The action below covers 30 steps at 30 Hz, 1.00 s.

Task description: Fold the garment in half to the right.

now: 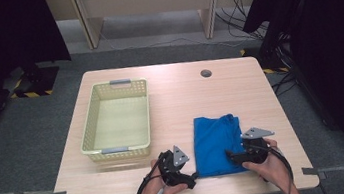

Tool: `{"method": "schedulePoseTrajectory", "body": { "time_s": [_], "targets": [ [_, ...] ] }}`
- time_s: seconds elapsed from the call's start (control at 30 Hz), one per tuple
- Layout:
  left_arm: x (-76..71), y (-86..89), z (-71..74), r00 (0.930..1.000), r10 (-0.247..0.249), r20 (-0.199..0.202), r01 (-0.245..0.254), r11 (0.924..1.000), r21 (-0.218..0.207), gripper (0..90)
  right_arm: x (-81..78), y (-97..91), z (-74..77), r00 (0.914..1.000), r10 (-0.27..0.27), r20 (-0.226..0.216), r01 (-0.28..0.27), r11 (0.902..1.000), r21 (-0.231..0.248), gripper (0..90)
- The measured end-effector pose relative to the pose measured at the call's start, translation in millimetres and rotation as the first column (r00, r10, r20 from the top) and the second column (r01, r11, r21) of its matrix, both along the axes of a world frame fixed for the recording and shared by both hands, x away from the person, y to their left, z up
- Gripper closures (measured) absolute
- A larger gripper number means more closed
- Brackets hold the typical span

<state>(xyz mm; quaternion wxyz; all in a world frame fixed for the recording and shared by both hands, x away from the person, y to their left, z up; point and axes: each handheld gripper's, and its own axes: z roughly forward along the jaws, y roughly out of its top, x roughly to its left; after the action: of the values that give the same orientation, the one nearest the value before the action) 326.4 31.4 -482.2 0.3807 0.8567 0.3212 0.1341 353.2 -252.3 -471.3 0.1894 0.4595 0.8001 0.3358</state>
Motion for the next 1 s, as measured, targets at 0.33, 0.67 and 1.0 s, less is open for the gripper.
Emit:
{"method": "schedulePoseTrajectory", "body": {
  "time_s": [0.33,0.67,1.0],
  "targets": [
    [-1.8,6.4,0.2,0.9997,0.006,-0.022,-0.007,0.9993,-0.037,9.9,-24.0,-12.6,-1.8,0.9999,0.001,0.017,-0.002,0.9986,0.052,17.3],
    [-4.3,17.9,0.1,0.9994,0.025,-0.023,-0.026,0.9989,-0.039,9.9,-26.0,-11.9,-6.2,1.0,0.009,0.002,-0.009,0.9991,0.042,17.8],
    [-7.4,30.0,-0.1,0.9987,0.046,-0.023,-0.047,0.9982,-0.038,9.9,-13.3,-10.0,-5.0,0.9978,0.066,-0.01,-0.066,0.9977,0.018,17.6]
  ]
}}
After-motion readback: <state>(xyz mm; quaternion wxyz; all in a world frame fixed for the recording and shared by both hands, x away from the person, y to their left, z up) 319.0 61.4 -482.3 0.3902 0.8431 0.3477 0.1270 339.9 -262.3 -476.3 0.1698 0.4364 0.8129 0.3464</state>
